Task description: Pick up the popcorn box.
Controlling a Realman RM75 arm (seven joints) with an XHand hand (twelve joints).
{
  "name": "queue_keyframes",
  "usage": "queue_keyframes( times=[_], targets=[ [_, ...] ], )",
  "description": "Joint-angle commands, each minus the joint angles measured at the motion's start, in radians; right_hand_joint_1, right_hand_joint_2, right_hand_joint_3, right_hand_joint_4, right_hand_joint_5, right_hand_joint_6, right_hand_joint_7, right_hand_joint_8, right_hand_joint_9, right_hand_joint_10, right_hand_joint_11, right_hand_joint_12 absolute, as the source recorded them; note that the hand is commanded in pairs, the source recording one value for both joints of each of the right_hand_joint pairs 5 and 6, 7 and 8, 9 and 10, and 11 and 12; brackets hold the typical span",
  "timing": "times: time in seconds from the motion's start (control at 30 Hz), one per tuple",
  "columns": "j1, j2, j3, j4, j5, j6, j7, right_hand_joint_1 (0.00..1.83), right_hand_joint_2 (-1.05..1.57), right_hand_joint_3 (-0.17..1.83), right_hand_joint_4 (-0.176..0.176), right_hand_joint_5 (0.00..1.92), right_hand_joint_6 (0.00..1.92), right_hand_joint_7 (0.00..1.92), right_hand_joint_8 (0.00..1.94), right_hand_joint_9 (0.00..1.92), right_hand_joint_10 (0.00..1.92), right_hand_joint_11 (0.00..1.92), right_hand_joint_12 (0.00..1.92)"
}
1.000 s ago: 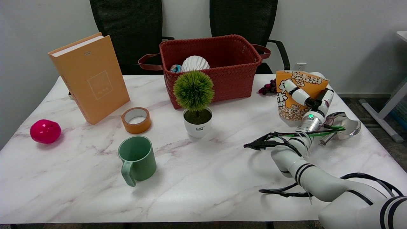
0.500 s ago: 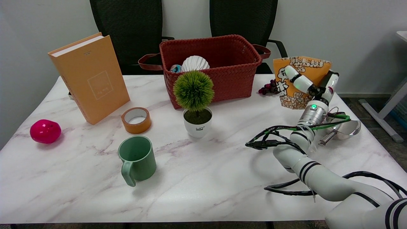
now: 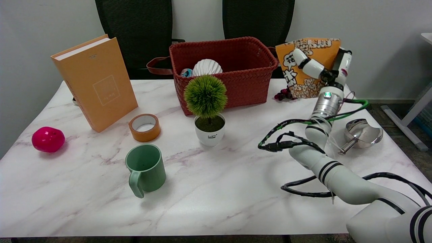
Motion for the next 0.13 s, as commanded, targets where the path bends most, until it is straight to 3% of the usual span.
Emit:
queue_keyframes(
  times=[0.03, 0.13],
  targets=[
    [0.152, -0.02, -0.004, 0.019, -0.16, -0.209, -0.023, 1.13, 0.32, 0.59, 0.0, 1.14, 1.14, 1.77, 1.77, 1.25, 1.25, 1.61, 1.61],
    [0.216, -0.042, -0.009, -0.029, -0.195, -0.249, -0.023, 1.13, 0.3, 0.63, 0.0, 1.13, 1.13, 1.76, 1.76, 1.24, 1.24, 1.59, 1.59]
  ],
)
